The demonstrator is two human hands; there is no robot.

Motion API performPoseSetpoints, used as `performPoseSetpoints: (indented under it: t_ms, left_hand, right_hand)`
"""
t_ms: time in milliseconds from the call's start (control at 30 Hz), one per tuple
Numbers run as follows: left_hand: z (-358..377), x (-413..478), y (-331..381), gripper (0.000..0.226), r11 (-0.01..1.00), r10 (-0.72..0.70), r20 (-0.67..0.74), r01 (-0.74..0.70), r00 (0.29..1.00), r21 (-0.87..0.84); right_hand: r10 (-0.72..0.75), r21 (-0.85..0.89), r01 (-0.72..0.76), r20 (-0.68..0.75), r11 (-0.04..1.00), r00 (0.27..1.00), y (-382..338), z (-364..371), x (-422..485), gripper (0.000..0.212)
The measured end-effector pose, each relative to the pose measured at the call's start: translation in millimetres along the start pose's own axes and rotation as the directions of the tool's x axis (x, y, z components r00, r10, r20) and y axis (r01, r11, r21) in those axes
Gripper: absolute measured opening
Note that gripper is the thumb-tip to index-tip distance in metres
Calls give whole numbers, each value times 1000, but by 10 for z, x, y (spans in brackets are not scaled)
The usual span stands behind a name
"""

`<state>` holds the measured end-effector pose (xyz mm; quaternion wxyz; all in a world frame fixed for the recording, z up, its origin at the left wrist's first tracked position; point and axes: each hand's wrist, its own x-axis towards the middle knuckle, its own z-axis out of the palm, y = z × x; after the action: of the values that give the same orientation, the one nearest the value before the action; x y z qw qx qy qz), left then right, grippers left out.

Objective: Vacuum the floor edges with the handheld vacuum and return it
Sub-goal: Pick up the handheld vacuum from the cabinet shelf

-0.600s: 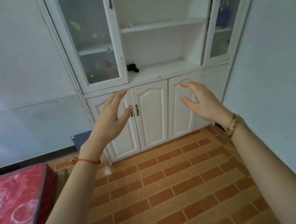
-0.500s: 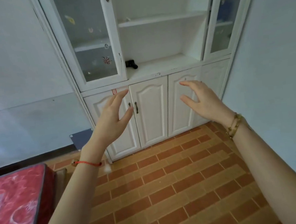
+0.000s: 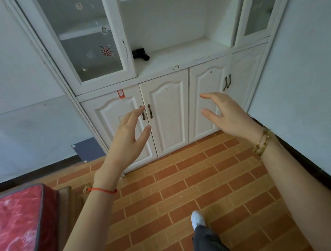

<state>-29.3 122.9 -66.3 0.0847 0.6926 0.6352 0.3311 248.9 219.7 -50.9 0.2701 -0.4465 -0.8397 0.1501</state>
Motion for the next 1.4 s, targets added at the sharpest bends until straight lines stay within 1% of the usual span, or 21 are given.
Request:
performPoseSetpoints:
  t_ms: [167,300,467,600,833,1033,1200,1400]
  left_hand:
    - [233,611,-150,54,1000,-11,15,11,1000,-6]
    - [372,1237,-210,54,1000,-14,7,14,1000,13]
    - [545,1944,-290,53,998,-50,-32,51,998,27]
    - [675,2329,-399,53,996,-79,-64,81,995,30]
    - [872,2804,-688,53,990,-135,-69,137,988,26]
    - [1040,3270,-1070,53,985,-172,-67,174,983,20]
    - [1133,3816,-1390,54,984,-178,-89,178,980,-1]
    - [1159,4632,-1775,56,983,-184,-114,181,976,-39]
  right_hand:
    - [29,49,-31,41,998,999,458,114,509,48]
    - [31,68,-34,44,997,999,817,114,1058,48]
    - [0,96,-6,55,995,998,1200,141,1787,48]
    - [-31,122,23,64,992,997,1447,232,2260,46]
    - [-67,158,46,136,986,988,1757,500,2892,47]
    - [-61,186,28,173,982,983,1981,795,3388,46]
    - [-58,212,19,179,977,982,2172,1010,3992,46]
    - [-63,237,24,159,971,985,2275,1183,4953,44]
